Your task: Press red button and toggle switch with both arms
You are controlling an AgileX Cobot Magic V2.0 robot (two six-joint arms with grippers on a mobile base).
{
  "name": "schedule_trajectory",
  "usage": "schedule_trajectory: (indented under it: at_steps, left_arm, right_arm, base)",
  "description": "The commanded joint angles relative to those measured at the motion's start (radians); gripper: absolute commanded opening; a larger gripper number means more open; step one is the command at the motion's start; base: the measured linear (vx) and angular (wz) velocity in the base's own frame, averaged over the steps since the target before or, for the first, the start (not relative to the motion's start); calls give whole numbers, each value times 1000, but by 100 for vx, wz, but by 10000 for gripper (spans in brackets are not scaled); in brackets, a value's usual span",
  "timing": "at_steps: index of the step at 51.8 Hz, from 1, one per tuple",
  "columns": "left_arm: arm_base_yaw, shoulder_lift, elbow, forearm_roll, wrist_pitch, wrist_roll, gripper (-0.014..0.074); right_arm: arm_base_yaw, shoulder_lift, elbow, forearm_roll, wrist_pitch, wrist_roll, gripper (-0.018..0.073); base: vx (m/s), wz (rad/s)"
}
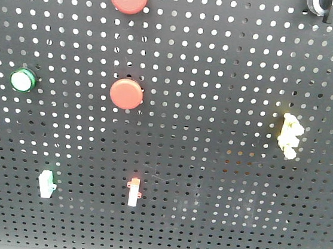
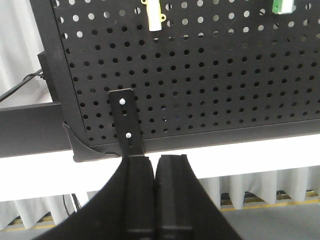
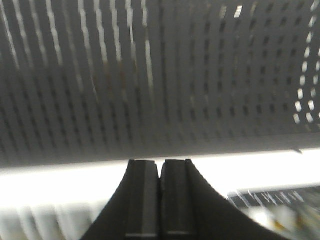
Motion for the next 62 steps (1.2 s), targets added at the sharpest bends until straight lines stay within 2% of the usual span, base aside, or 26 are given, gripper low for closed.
schedule_trajectory:
  at_steps: [1, 9, 20, 24, 27, 31, 35, 40, 44, 48, 52, 62]
  left_arm:
    - [-1, -16, 22, -14, -138, -9, 1]
    - [-1, -16, 20, -109, -342, -105, 1]
    - [-1, -16, 20, -115, -521, -112, 1]
    - [-1, -16, 20, -115, -561, -113, 1]
    - [-2, -16, 15, -115, -566, -115, 1]
    - [-2, -16, -30, -115, -501, -161, 1]
    - [-2, -14, -111, -114, -371, -186, 1]
    - [-2, 25, -249, -74, -168, -146, 1]
    - [-2, 105, -378, -42, -61, -94, 1]
    - [-2, 204, -514, -38, 21, -55, 1]
    - [-2, 325, -638, -49, 72, -49, 1]
    - [-2, 571, -923, -192, 144, -48, 1]
  right_arm:
    - [-6, -17, 12, 78, -255, 16, -3]
    - [-6, -17, 11, 117, -432, 15, -3]
    - [-6, -17, 10, 117, -573, 15, -3]
    - [-6, -17, 9, 115, -631, 29, -3]
    - [-6, -17, 2, 112, -620, 31, -3]
    - [-6, -17, -36, 73, -491, 29, -3]
    - [-6, -16, -123, -39, -274, 29, -3]
    - [-6, 23, -258, -154, -3, 27, -3]
    - [-6, 96, -363, -196, 122, 24, -3]
    - [-6, 179, -449, -194, 176, 24, -3]
    - [-6, 272, -537, -159, 202, 25, -3]
    - [-6, 468, -703, -29, 235, 13, -3]
  base:
    - [0, 0]
    - [0, 0]
    - [0, 0]
    - [0, 0]
    - [0, 0]
    - [0, 0]
    - [0, 0]
    - [0, 0]
    - [0, 0]
    - [0, 0]
    - [0, 0]
    - [0, 0]
